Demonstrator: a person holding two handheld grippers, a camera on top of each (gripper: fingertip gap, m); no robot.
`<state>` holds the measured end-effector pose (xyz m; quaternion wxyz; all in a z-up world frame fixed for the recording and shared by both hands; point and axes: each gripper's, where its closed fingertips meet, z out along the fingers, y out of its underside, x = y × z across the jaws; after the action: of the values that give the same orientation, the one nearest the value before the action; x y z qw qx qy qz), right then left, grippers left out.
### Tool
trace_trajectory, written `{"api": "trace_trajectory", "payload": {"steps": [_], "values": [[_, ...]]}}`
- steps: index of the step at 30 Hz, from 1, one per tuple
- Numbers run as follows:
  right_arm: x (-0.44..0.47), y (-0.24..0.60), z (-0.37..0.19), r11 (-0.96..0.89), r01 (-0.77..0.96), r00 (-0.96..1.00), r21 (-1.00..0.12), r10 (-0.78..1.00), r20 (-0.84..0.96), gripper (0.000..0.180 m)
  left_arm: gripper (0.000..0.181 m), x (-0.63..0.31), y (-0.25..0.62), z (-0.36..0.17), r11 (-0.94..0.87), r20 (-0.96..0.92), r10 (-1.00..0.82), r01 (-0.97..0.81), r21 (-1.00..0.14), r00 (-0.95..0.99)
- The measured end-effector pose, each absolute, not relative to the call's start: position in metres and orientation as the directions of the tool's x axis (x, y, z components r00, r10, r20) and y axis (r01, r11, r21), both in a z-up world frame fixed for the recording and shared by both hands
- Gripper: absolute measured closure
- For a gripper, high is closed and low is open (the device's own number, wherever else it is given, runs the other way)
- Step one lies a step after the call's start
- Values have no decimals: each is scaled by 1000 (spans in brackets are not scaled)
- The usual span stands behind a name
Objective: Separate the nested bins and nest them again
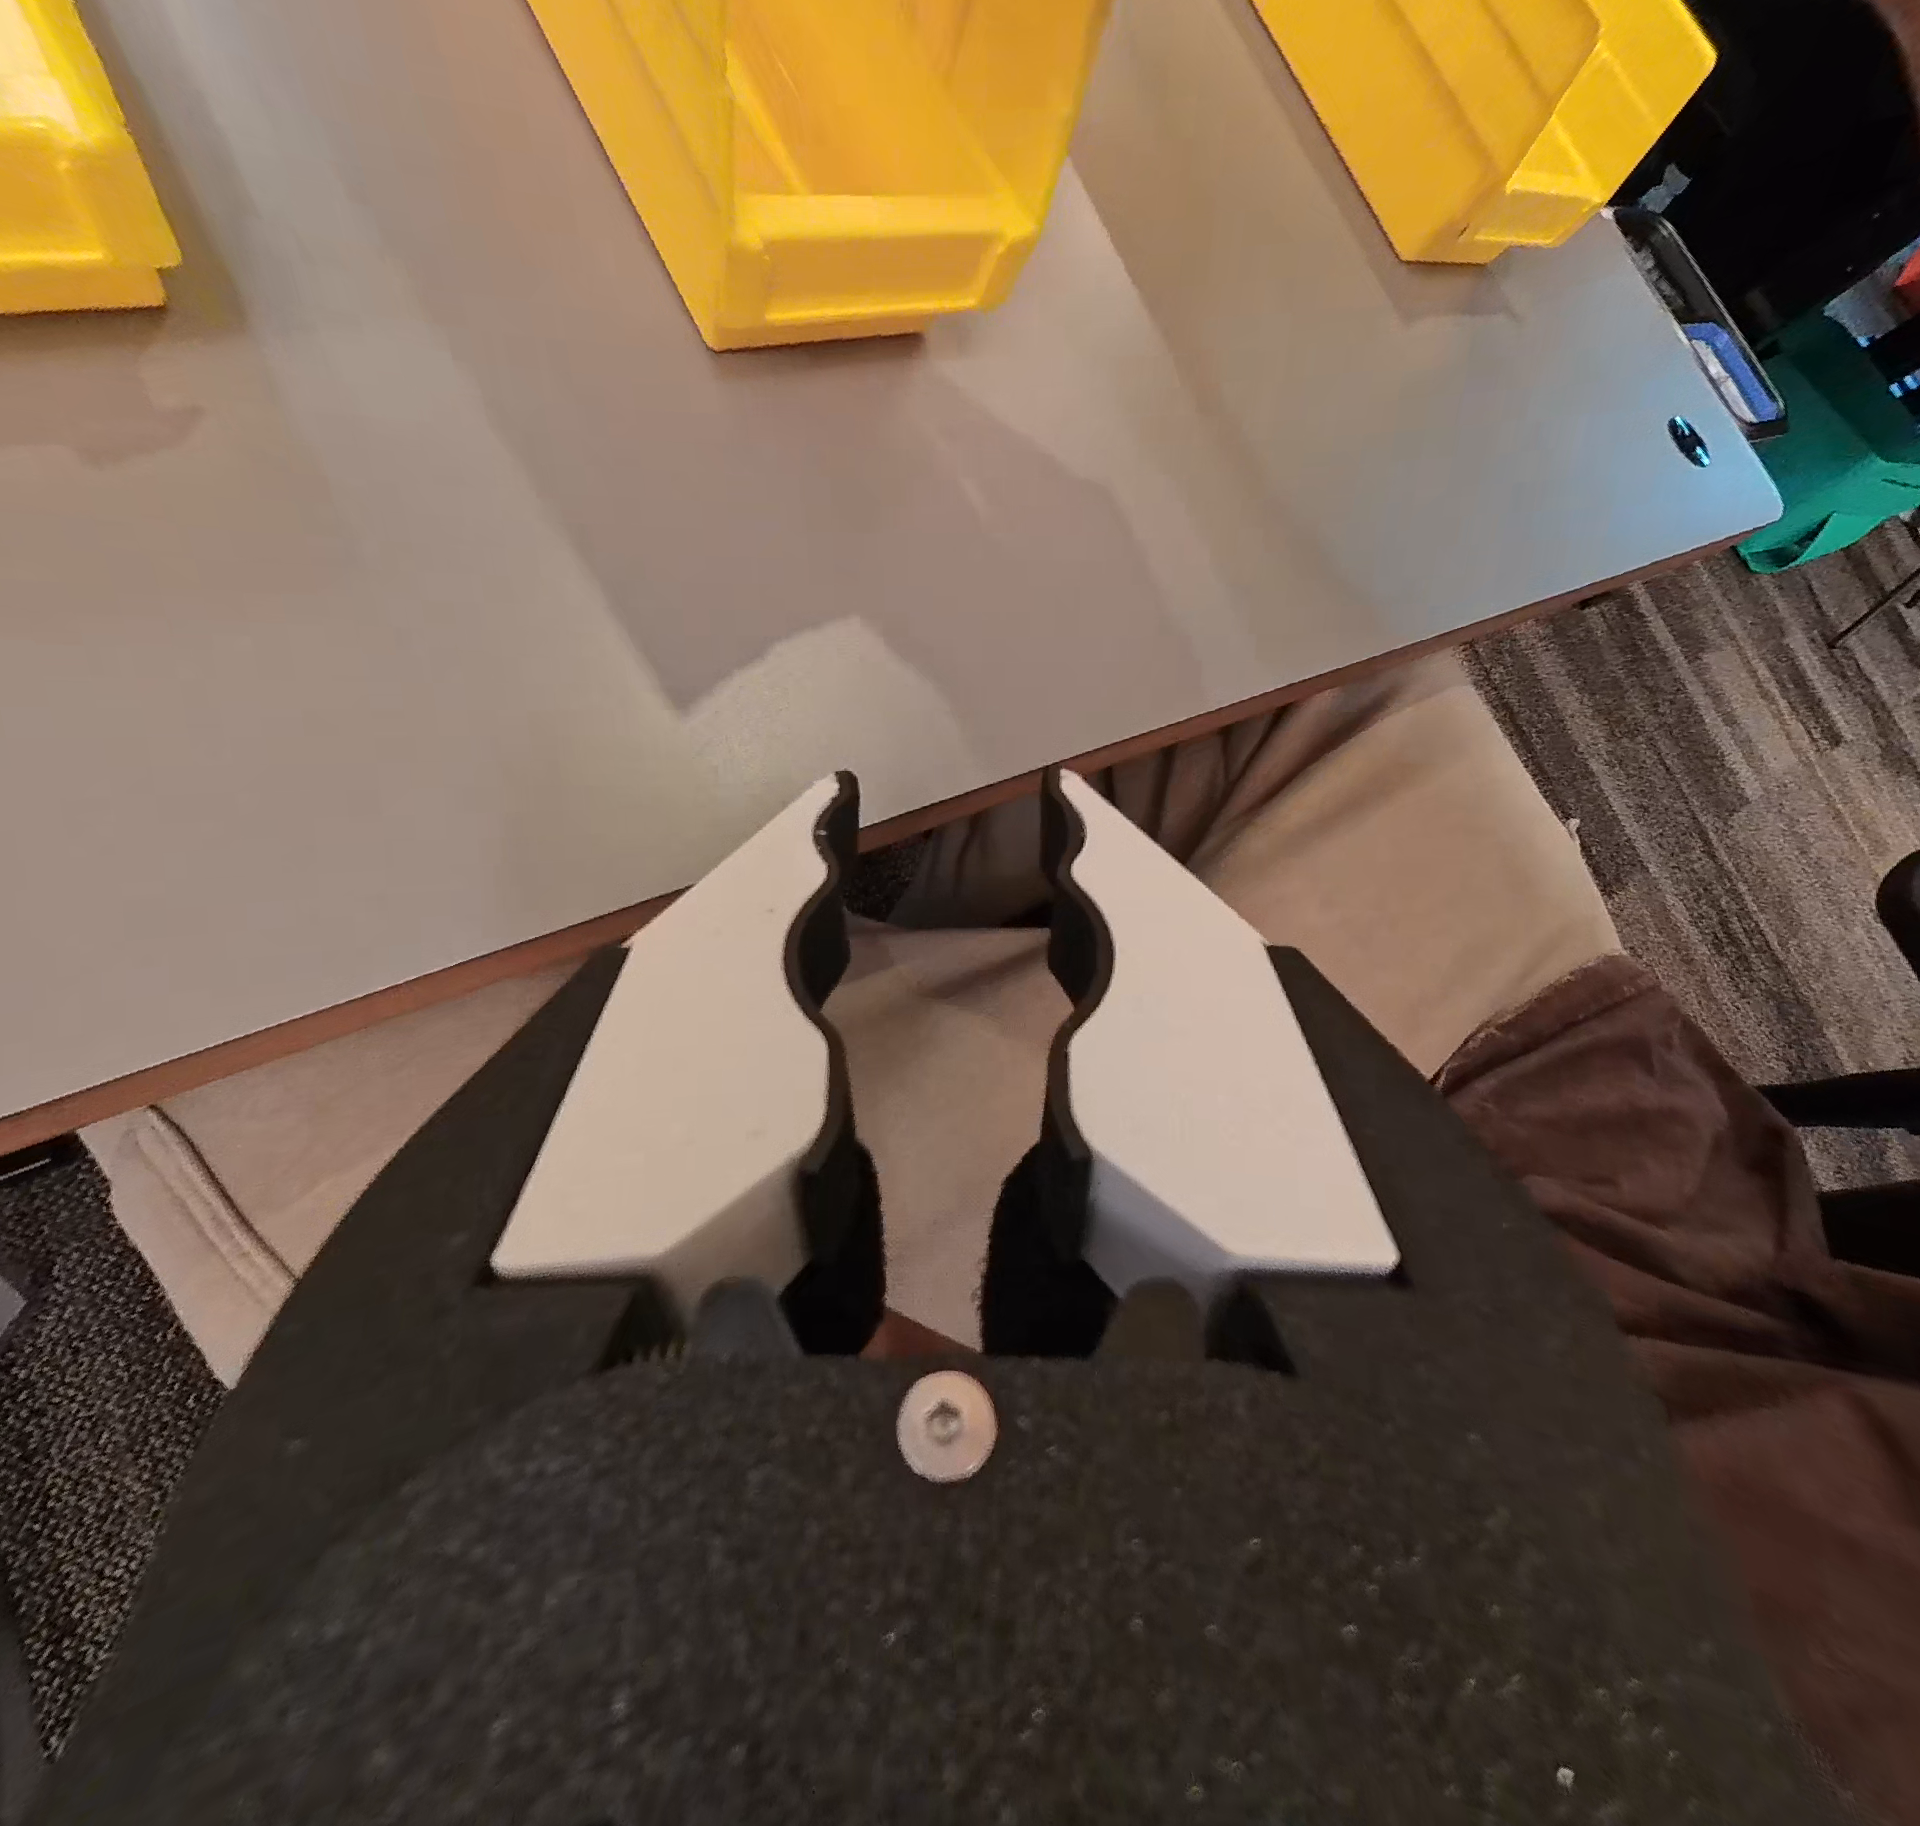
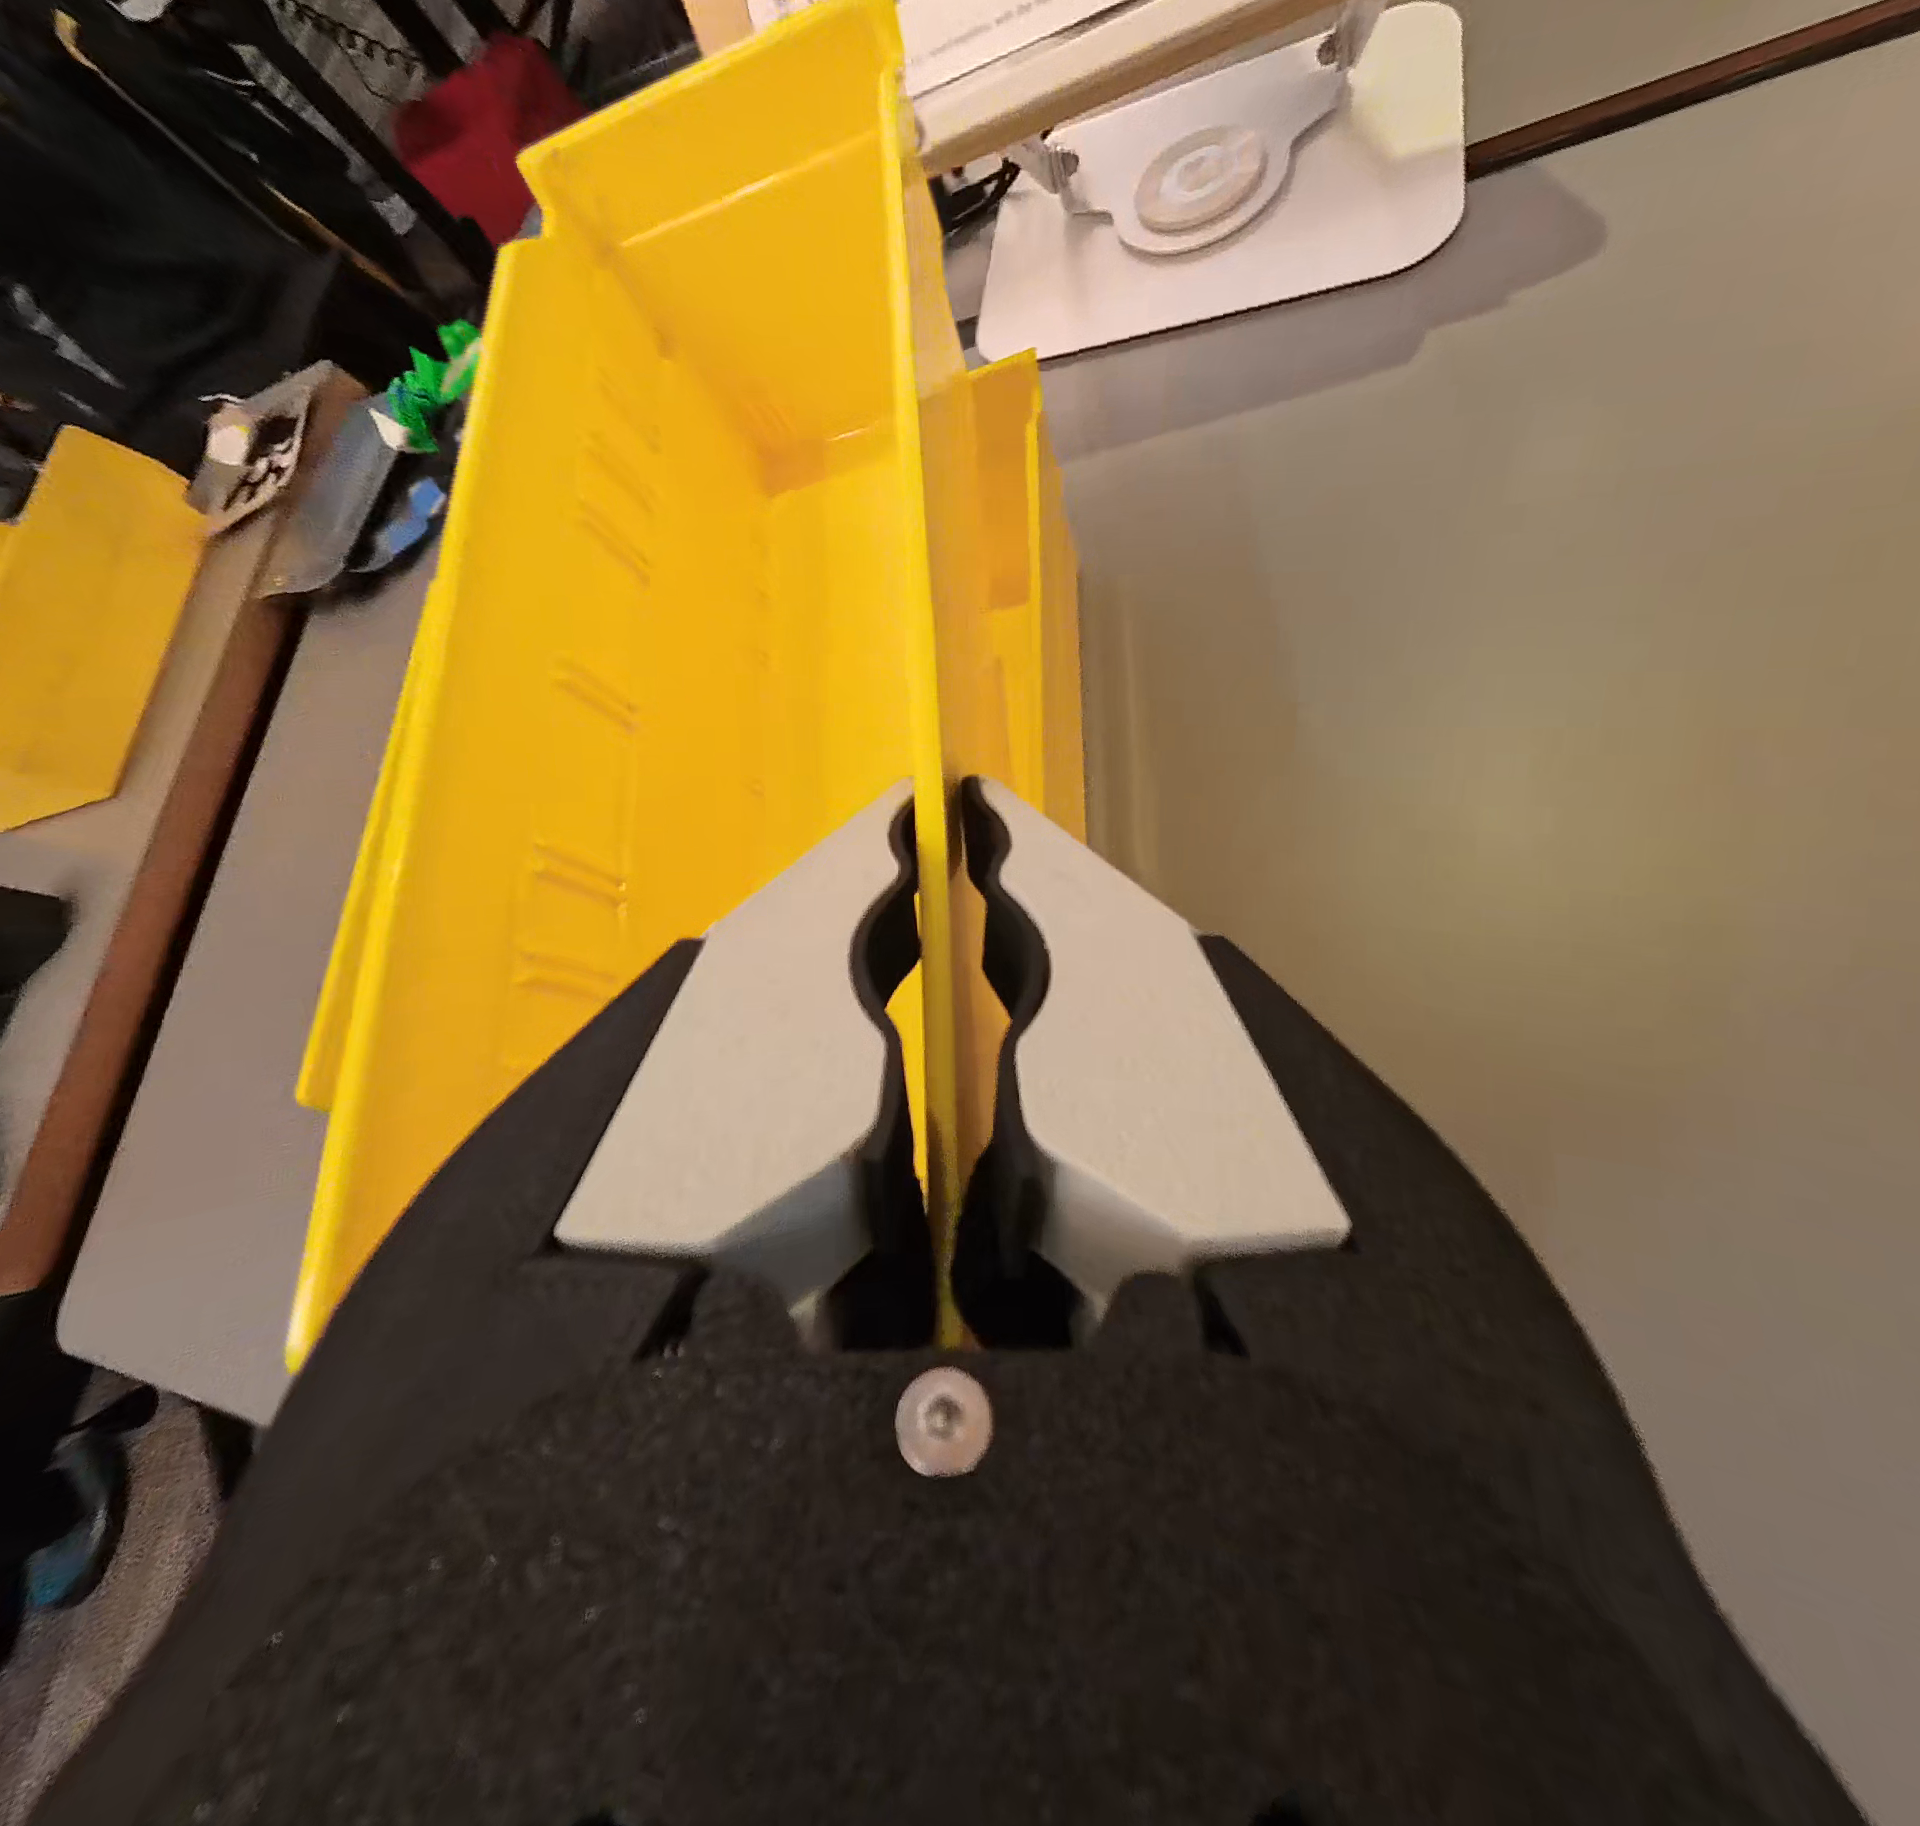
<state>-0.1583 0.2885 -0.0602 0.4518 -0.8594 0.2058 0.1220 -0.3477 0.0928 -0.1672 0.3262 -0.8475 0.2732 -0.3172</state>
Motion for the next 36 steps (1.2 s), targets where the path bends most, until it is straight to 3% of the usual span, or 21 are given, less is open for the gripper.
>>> {"api": "trace_trajectory", "payload": {"steps": [36], "values": [[-168, 309, -130, -517, -446, 890, -731, -338, -304, 176, 149, -346, 91, -169, -666, 403, -660, -245, -704, 634]]}}
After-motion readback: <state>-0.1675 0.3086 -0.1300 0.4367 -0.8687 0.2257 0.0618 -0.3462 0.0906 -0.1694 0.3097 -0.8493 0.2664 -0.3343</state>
